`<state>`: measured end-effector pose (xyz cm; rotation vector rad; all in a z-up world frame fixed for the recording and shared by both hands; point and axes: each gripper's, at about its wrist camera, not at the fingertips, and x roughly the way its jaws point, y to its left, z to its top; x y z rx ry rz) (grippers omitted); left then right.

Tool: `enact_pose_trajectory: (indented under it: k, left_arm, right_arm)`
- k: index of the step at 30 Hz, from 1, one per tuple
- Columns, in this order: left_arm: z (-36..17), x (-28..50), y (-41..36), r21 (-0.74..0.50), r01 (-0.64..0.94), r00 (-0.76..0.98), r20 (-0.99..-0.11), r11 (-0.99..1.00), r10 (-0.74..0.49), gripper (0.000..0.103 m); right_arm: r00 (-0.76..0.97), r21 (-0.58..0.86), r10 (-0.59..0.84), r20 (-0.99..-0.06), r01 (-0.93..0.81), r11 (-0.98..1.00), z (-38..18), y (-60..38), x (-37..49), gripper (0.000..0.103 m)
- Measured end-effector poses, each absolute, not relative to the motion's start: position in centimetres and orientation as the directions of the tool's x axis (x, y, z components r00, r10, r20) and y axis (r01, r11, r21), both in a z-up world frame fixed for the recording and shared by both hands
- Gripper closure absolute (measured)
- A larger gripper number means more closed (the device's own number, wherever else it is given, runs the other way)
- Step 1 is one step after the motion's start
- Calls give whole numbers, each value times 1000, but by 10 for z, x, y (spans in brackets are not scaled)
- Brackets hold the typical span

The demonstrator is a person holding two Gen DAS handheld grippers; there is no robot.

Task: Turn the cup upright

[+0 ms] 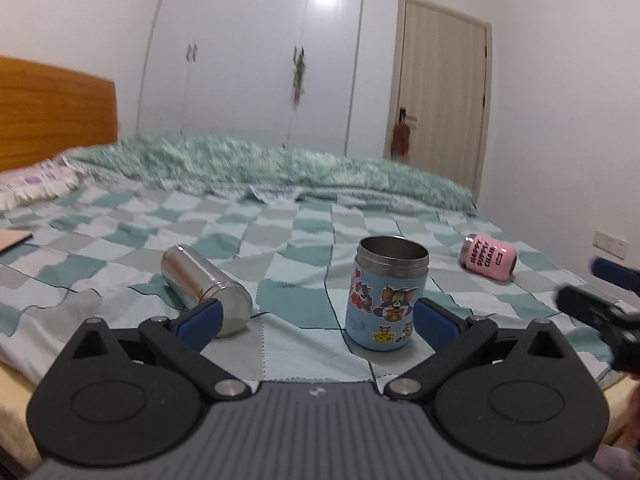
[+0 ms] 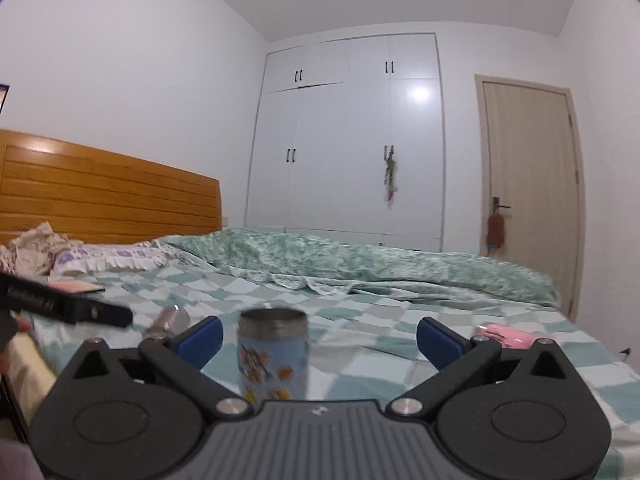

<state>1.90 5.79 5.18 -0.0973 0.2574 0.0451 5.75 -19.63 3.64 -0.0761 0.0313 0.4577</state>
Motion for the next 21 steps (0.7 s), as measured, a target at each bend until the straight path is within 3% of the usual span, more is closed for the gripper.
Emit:
enact_pose_trajectory:
  k: [8,21]
  left_arm:
    - [13,-8,25,44,-90,988,-124,995,95,0]
    - [-6,-7,20,52,-109,983,-143,993,115,0]
  right_arm:
    - [931,-90,362,-34,-364,927,-5,-234,18,0]
    - [948,-74,319,0,-318,945,-24,-240,12,0]
